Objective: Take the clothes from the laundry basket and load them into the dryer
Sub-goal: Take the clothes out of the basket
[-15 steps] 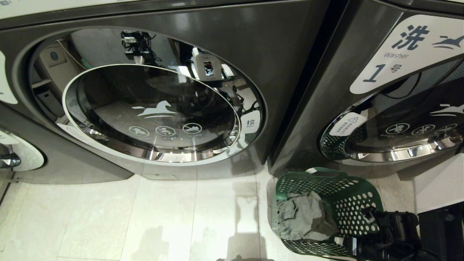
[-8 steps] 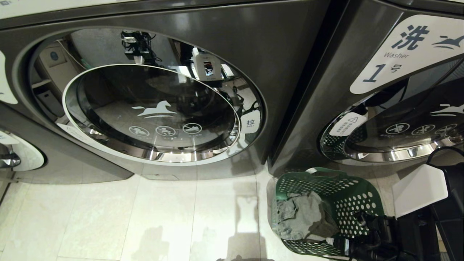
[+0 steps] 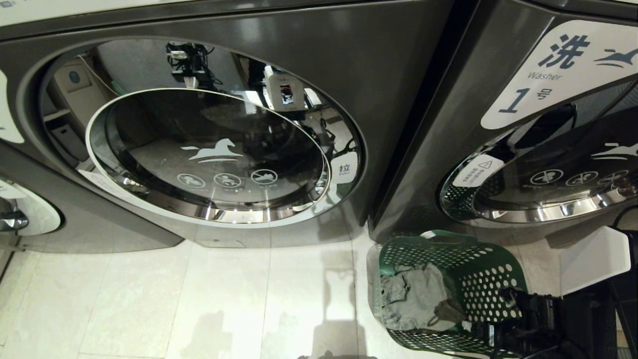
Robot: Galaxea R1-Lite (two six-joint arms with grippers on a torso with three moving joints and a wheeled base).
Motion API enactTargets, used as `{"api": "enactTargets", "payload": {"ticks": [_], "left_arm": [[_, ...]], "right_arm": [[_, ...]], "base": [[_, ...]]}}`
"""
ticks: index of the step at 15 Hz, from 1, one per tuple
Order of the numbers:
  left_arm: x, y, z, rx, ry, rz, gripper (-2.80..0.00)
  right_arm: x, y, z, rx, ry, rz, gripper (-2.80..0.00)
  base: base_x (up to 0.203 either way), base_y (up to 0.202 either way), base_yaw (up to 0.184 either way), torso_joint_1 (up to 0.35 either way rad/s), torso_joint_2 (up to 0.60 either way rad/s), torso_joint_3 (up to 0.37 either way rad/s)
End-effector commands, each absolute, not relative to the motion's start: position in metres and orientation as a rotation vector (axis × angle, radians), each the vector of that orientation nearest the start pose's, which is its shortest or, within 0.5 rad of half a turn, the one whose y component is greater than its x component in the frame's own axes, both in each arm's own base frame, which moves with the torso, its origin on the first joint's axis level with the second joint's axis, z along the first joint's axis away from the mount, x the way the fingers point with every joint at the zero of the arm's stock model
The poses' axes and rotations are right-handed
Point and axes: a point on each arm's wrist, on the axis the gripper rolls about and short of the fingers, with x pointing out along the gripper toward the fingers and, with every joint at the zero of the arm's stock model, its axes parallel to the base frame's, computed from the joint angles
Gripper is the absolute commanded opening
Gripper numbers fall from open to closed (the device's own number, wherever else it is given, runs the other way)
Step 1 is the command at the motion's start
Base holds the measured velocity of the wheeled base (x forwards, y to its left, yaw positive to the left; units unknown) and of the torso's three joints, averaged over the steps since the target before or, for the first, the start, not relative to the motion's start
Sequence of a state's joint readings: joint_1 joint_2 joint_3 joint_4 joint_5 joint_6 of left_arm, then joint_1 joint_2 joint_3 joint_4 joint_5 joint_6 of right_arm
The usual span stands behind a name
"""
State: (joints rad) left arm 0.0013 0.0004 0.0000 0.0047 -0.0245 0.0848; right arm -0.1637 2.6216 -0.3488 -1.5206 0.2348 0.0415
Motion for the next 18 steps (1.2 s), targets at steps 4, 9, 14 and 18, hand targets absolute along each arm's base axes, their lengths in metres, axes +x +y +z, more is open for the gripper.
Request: {"api": "enactTargets", "payload": {"ticks": [4, 9, 14, 18], "left_arm": [[-0.023, -0.001, 0.075, 0.086, 0.004, -0.023, -2.8], [-0.023, -0.001, 0.075, 0.084, 0.004, -0.023, -2.8], [-0.023, -0.001, 0.075, 0.086, 0.004, -0.023, -2.8], [-0.023, -0.001, 0.075, 0.086, 0.004, -0.023, -2.8]], "right_arm": [[0.325, -0.054, -0.115, 0.146, 0.651, 0.124, 0.0], [0.361, -0.074, -0.142, 0.134, 0.667, 0.191, 0.0], [0.386, -0.079, -0.187, 0.151, 0.674, 0.235, 0.0], [0.408, -0.082, -0.219, 0.132, 0.613, 0.238, 0.0]], "base": [[0.0, 0.0, 0.0, 0.0, 0.0, 0.0], [0.0, 0.0, 0.0, 0.0, 0.0, 0.0], [0.0, 0.0, 0.0, 0.0, 0.0, 0.0], [0.0, 0.0, 0.0, 0.0, 0.0, 0.0]]}}
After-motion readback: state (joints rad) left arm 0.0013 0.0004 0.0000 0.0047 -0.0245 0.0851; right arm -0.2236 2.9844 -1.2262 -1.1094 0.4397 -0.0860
